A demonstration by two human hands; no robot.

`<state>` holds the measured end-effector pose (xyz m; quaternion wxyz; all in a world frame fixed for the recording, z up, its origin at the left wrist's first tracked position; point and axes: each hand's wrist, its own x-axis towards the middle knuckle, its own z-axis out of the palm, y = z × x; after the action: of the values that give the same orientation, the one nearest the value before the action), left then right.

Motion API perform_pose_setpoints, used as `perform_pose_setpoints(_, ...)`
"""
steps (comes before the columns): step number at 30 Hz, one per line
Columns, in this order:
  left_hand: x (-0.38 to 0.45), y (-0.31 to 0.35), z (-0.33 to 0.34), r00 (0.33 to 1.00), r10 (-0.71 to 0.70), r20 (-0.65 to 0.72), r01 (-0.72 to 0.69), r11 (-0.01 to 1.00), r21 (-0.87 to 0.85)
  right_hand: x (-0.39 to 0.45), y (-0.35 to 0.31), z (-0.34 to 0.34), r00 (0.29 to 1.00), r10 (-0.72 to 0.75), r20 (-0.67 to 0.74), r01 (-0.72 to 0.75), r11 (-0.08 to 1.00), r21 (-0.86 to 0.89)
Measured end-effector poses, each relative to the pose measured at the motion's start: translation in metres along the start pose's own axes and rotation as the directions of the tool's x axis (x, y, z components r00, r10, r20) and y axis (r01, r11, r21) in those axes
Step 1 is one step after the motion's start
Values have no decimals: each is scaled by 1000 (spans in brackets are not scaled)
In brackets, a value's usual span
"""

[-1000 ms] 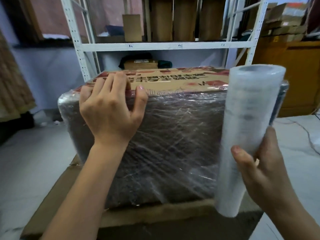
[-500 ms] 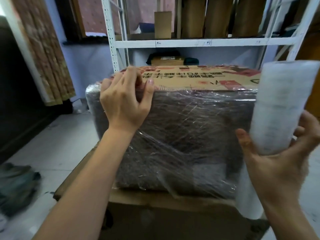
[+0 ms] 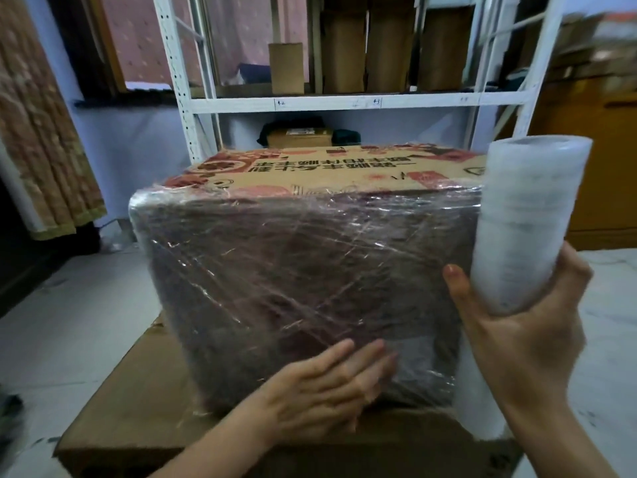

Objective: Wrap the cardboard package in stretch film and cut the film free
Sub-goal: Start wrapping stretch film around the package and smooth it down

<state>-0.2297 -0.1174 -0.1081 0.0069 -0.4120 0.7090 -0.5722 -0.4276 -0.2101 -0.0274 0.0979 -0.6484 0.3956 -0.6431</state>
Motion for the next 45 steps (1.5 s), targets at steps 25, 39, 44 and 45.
perform_pose_setpoints(25,-4,-3,25,958,276,75,-284,949,138,-1,22,2,994,105,26,-108,978,177)
perform_pose_setpoints(39,40,-34,14,1000,-23,21,21,998,51,-1,24,1,998,33,-49,-31,999,40)
perform_pose_setpoints(44,63,-96,-12,835,-495,-241,518,854,40,3,23,0,996,85,-35,-81,991,103)
perform_pose_setpoints(45,63,-110,-11,811,-550,-198,569,821,50,4,24,0,996,88,-25,-84,990,109)
